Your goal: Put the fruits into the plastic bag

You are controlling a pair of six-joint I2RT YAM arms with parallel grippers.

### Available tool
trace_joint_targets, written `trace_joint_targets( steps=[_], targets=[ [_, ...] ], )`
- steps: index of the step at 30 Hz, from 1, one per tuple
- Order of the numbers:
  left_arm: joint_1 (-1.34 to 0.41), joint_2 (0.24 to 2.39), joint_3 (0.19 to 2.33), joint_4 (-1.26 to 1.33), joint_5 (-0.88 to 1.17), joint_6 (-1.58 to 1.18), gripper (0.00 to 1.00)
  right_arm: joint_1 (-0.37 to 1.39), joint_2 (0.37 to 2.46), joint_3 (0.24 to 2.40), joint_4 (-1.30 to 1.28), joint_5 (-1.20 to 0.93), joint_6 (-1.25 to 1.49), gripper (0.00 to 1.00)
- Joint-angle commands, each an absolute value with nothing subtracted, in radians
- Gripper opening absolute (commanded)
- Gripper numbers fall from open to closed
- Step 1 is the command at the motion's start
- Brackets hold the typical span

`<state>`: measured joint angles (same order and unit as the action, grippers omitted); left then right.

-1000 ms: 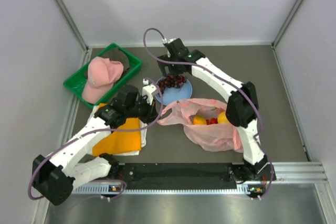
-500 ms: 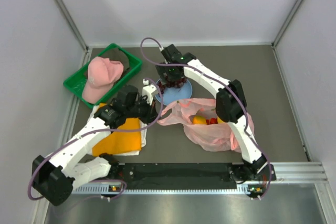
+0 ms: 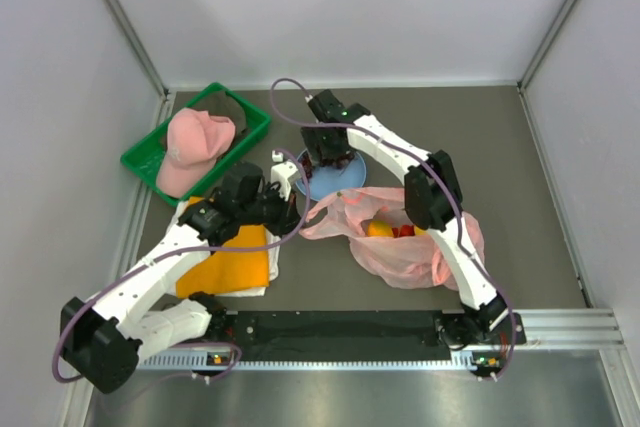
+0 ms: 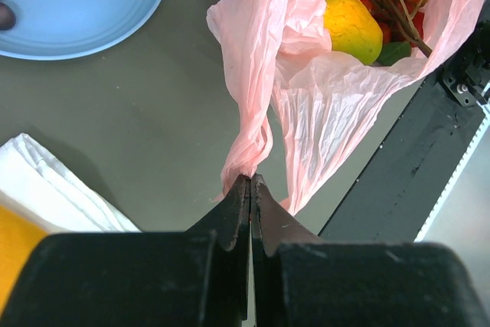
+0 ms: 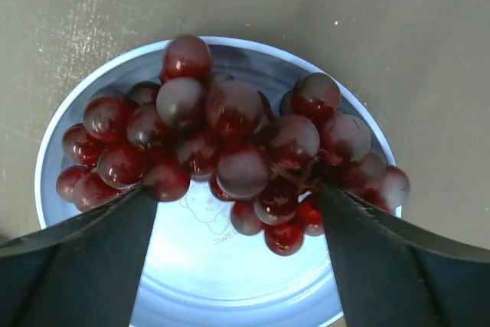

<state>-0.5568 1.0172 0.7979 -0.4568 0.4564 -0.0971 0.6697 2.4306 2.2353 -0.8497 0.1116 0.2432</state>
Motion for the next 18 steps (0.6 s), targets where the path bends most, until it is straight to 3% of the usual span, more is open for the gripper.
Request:
trace_joint_targets(
  steps=[1, 3, 10, 18],
  targets=[
    [-0.552, 0.976, 0.799, -0.439, 0.477, -0.084, 0.0, 0.664, 2.447, 2.275, -0.85, 0.101, 0.255, 0.75],
    [-0.552, 0.971, 0.796, -0.433, 0.483, -0.083, 0.0, 0.663, 2.431, 2.254, -0.833, 0.092, 0.261, 0.69],
    [-0.554, 1.002, 0.801, -0.437, 0.491, -0.086, 0.0, 0.664, 2.363, 2.166, -0.785, 0.086, 0.272, 0.34],
    [-0.552, 1.005, 0.796, -0.439, 0.472, -0.084, 0.0, 0.663, 2.235, 2.071, -0.736, 0.08, 0.272, 0.08]
  ],
)
